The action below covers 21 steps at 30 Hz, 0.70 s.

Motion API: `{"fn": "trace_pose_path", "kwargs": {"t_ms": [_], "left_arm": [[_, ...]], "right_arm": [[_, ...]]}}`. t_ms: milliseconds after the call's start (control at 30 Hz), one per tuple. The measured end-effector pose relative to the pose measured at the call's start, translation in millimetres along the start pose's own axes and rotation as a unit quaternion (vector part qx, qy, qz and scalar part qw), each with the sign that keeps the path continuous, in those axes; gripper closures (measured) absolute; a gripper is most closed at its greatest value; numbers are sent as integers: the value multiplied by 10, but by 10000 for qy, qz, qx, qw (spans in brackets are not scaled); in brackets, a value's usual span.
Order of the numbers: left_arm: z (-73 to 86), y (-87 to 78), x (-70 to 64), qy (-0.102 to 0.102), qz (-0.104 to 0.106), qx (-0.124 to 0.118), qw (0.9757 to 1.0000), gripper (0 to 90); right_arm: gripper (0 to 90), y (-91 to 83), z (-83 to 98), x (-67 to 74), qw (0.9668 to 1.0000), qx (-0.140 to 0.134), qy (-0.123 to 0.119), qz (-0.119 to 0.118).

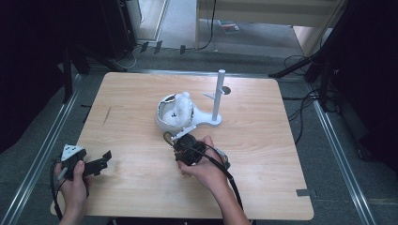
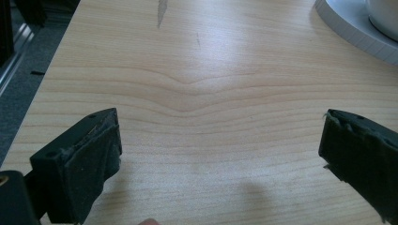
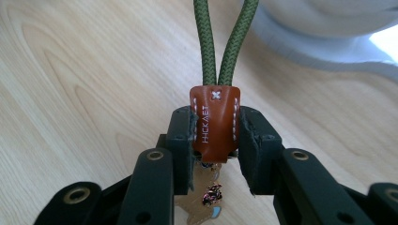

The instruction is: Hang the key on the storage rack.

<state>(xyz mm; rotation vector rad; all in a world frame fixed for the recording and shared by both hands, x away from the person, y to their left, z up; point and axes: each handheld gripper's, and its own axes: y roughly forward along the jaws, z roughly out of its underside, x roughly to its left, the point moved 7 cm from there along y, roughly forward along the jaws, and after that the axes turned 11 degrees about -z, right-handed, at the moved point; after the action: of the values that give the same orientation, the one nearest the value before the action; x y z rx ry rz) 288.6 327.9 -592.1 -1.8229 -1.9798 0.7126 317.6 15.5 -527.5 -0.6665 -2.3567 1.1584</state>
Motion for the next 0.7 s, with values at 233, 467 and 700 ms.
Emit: {"fn": "trace_pose_path", "kwargs": {"t_ms": [233, 467, 700], "left_arm": [[0, 0, -1, -2, -2, -1, 10000, 4], [0, -1, -1, 8, -11, -2, 10000, 4], [0, 0, 1, 23, -10, -3, 10000, 4]], "right_arm": [[688, -186, -63, -54, 9983, -568, 76, 117], [689, -308, -78, -103, 9955, -902, 180, 231], [689, -458, -97, -196, 9892, -1355, 377, 419]]}}
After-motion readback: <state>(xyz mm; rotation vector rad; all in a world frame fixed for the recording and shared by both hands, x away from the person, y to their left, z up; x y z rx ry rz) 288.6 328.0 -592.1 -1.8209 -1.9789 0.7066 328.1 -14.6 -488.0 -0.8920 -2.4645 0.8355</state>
